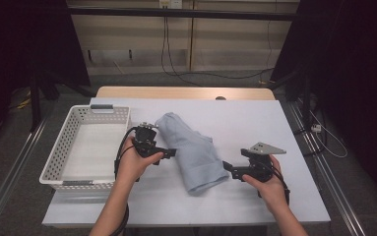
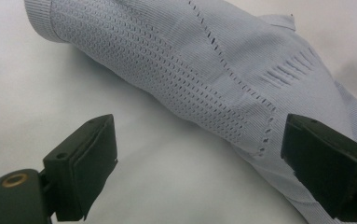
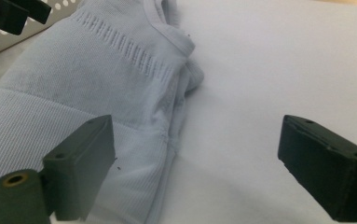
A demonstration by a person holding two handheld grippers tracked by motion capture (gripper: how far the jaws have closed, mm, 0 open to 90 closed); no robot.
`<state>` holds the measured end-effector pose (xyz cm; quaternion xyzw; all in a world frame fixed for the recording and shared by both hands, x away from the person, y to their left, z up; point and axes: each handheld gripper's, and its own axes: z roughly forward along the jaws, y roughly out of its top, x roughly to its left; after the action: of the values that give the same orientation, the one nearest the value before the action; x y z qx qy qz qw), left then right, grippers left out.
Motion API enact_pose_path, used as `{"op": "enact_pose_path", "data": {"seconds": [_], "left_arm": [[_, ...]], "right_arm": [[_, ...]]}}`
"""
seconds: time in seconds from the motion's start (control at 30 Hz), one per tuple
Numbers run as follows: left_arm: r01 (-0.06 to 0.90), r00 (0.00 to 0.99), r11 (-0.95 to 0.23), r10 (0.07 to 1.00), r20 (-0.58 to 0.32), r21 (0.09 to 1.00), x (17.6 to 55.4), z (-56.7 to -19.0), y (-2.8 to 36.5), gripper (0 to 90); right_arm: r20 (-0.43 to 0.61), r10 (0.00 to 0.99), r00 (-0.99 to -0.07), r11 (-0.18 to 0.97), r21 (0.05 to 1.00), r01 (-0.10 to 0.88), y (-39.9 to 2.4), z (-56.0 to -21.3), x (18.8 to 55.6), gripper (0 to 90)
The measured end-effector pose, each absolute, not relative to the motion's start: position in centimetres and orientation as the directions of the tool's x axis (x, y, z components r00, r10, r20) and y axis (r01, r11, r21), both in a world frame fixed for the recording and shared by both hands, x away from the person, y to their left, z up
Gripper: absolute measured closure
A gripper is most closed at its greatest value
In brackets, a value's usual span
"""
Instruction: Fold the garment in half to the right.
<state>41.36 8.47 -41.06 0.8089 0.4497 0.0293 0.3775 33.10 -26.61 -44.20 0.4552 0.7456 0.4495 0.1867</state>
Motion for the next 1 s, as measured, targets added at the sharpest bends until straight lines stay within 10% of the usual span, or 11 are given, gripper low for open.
{"op": "enact_pose_path", "data": {"seconds": [1.0], "left_arm": [[0.737, 0.556, -0.259, 0.757, -0.343, 0.624, 40.5, -42.0, 5.7, 8.3]], "right_arm": [[0.060, 0.855, -0.515, 0.240, 0.834, 0.496, -28.7, -44.4, 30.3, 7.5]]}}
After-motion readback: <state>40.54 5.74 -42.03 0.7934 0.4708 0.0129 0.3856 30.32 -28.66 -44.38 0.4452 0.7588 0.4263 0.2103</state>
